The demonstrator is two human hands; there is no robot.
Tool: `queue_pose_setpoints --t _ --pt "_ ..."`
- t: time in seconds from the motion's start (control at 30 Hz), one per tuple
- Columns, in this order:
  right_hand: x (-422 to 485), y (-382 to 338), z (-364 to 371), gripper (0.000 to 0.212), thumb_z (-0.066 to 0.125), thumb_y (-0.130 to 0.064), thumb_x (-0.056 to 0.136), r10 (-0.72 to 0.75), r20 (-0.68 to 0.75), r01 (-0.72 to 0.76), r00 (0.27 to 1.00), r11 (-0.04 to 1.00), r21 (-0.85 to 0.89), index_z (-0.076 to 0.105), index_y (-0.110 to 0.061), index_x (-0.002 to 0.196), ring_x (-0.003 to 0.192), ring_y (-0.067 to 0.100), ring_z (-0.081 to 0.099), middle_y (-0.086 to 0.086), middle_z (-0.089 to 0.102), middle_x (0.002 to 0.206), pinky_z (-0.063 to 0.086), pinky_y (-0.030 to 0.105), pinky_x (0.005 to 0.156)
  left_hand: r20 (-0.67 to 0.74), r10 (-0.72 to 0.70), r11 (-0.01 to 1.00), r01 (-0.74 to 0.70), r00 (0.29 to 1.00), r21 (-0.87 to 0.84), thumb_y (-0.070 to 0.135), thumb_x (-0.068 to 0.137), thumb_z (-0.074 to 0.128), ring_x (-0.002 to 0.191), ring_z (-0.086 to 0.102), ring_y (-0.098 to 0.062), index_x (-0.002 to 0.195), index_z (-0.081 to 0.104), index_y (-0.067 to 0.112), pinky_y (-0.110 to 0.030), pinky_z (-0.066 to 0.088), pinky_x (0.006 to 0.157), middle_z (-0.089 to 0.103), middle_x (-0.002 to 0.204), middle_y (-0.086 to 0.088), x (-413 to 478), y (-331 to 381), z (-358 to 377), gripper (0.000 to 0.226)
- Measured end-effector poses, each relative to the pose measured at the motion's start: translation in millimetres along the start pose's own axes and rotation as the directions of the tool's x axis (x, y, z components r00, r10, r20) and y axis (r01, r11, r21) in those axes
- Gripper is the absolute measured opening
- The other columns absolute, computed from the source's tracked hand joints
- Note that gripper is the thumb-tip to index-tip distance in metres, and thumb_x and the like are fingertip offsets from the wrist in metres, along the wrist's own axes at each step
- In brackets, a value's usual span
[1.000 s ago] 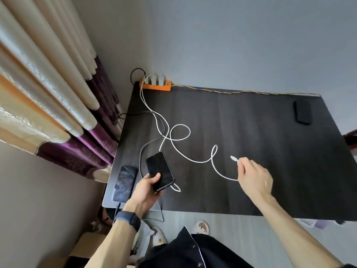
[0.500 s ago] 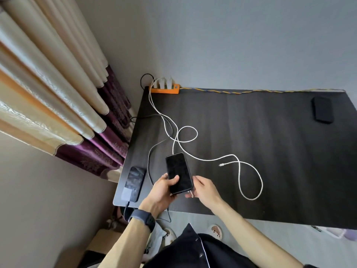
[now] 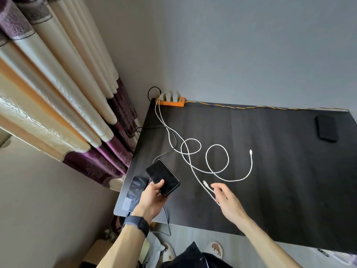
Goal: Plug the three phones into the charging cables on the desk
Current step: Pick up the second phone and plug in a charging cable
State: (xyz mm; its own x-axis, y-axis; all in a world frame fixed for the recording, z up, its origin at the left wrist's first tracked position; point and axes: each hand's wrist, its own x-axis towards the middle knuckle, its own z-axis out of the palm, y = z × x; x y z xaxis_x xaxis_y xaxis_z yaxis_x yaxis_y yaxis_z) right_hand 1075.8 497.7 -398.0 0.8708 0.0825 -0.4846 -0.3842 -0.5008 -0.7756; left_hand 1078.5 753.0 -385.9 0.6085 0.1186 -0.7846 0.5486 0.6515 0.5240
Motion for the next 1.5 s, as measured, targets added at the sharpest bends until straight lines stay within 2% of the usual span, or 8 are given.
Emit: queue_pose_setpoints --t 0.13,0.23,0.3,0.53,0.73,0.97,1.3,1.5 --pt "-7 -12 3 0.022 0.048 -0.031 0.102 -0.101 0.026 0.102 0.995 0.993 -0.061 0.067 -0.041 0.101 0.080 0.002 0.061 -0.023 0.069 0.089 0.049 0.021 0.078 0.052 -0.021 1.000 0.020 0.998 0.014 0.004 0.095 0.050 0.080 0.061 -0.020 0.095 0.062 0.018 -0.026 0.050 0.068 0.068 0.097 -0.010 -1 0 5 0.018" --pt "-11 -20 11 0.028 0.042 -0.020 0.104 -0.083 0.087 0.086 0.993 0.996 -0.031 0.064 -0.037 0.108 0.063 0.003 0.058 -0.012 0.070 0.085 0.054 0.030 0.076 0.065 -0.040 0.999 0.040 0.997 0.005 0.004 0.095 0.052 0.075 0.066 -0.018 0.097 0.063 0.015 -0.023 0.055 0.053 0.070 0.093 -0.011 -2 -4 11 0.015" --pt "-11 -25 16 0.029 0.041 -0.018 0.104 -0.096 0.091 0.099 0.991 0.995 -0.022 0.060 -0.040 0.106 0.061 0.002 0.056 -0.011 0.072 0.091 0.055 0.035 0.075 0.088 -0.042 0.998 0.046 0.995 -0.048 0.003 0.093 0.055 0.073 0.072 -0.019 0.105 0.064 0.009 -0.024 0.058 0.057 0.072 0.098 -0.015 -2 -7 14 0.016" --pt "-17 -38 20 0.021 0.053 -0.043 0.098 -0.159 0.002 0.159 0.987 0.986 0.045 0.072 -0.036 0.092 0.059 0.002 0.046 -0.013 0.054 0.063 0.039 0.013 0.059 0.175 -0.121 0.977 0.149 0.977 -0.154 0.003 0.092 0.060 0.080 0.076 -0.021 0.113 0.065 -0.009 -0.024 0.061 0.068 0.076 0.096 -0.019 -4 -17 16 0.025" --pt "-19 -35 23 0.023 0.053 -0.026 0.096 -0.070 0.036 0.068 0.997 0.996 0.051 0.063 -0.023 0.076 0.060 0.007 0.047 -0.009 0.055 0.062 0.041 0.023 0.061 0.150 -0.154 0.971 0.178 0.977 -0.161 0.004 0.090 0.064 0.075 0.076 -0.020 0.108 0.065 -0.012 -0.020 0.060 0.058 0.074 0.088 -0.020 -1 -18 15 0.024" --pt "-29 -36 25 0.026 0.052 -0.039 0.099 -0.185 -0.007 0.185 0.983 0.982 -0.046 0.068 -0.027 0.083 0.056 0.004 0.043 0.002 0.055 0.065 0.038 0.015 0.057 0.186 -0.187 0.973 0.208 0.965 -0.102 0.004 0.091 0.062 0.071 0.076 -0.021 0.103 0.066 -0.010 -0.021 0.060 0.066 0.076 0.084 -0.019 0 -19 15 0.019" --pt "-26 -36 29 0.027 0.055 -0.038 0.099 -0.191 -0.050 0.189 0.980 0.980 -0.058 0.063 -0.025 0.076 0.055 0.005 0.042 -0.009 0.049 0.058 0.038 0.017 0.056 0.206 -0.188 0.979 0.200 0.960 -0.041 0.004 0.089 0.065 0.079 0.076 -0.024 0.125 0.058 -0.013 -0.024 0.058 0.076 0.075 0.098 -0.021 -5 -26 21 0.041" --pt "-24 -37 30 0.033 0.054 -0.042 0.098 -0.142 -0.042 0.139 0.989 0.987 -0.084 0.065 -0.020 0.076 0.055 0.004 0.047 -0.015 0.051 0.052 0.039 0.017 0.056 0.222 -0.143 0.989 0.145 0.965 0.006 0.003 0.086 0.067 0.083 0.076 -0.023 0.126 0.056 -0.010 -0.022 0.061 0.062 0.075 0.099 -0.018 -9 -26 23 0.044"
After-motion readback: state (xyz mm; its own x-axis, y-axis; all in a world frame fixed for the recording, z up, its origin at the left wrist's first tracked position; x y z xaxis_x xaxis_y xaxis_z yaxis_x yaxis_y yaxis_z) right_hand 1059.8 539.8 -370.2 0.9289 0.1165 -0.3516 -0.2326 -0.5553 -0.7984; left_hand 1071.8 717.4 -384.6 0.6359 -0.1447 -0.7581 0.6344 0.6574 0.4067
